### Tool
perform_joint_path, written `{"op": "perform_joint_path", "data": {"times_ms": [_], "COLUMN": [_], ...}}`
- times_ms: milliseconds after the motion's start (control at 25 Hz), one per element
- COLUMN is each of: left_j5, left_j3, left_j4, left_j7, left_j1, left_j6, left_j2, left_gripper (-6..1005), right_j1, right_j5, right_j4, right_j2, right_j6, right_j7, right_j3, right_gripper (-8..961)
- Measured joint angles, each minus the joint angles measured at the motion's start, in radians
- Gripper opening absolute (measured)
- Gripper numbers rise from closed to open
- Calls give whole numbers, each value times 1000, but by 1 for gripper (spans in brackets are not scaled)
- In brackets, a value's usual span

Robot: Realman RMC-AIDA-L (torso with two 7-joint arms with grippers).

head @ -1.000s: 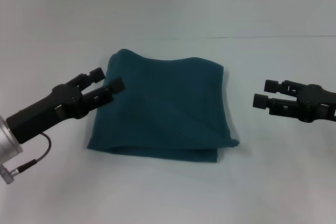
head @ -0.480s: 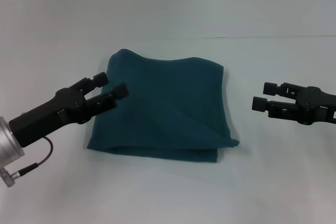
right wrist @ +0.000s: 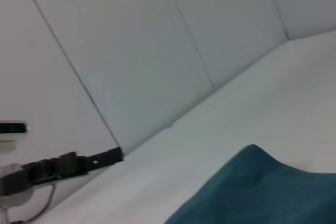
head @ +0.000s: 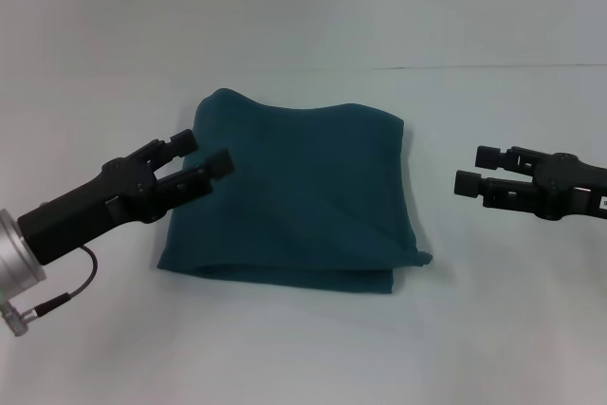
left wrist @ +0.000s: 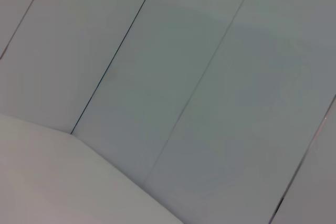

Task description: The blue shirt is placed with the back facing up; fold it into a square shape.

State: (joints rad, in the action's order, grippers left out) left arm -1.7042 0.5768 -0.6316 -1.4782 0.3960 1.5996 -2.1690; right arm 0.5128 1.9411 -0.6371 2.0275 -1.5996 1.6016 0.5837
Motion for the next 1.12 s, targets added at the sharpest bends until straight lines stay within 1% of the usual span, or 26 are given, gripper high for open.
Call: {"op": "perform_joint_path", "data": {"times_ms": [160,280,440,520,640,760,880,920,1000,1120], "left_j5": [0,0,-16,-25,-29,-30,-31,-32,-33,-45], "left_j3": [0,14,30,35,55,75,80,80,80,80], "left_j4": [2,6,11,14,15,15,15,15,15,15], "left_j7": [8,21,55,69,78,91,103,105,106,107], "left_j1": [3,7,19,26,31,33,34,34,35,37], "left_j6": [-5,-6,-11,-17,-38,-61,-77,-82,-90,-107], "left_j2": [0,0,1,2,3,1,1,1,2,3], "left_gripper": [950,950,950,950,950,950,950,950,950,950], "right_j1": [17,42,88,113,157,207,251,265,283,299], "right_j5": [18,43,66,86,131,167,177,177,178,174], "right_j4": [1,1,1,2,10,53,121,139,165,189], "right_j2": [-4,-14,-32,-35,-32,-31,-35,-33,-26,-4], "right_j6": [121,207,275,315,395,489,565,583,618,685], "right_j7": [89,184,312,392,530,640,671,672,669,666], "right_j3": [1,2,4,12,28,58,85,91,101,113], "right_gripper": [912,912,912,912,912,912,911,911,911,912]}}
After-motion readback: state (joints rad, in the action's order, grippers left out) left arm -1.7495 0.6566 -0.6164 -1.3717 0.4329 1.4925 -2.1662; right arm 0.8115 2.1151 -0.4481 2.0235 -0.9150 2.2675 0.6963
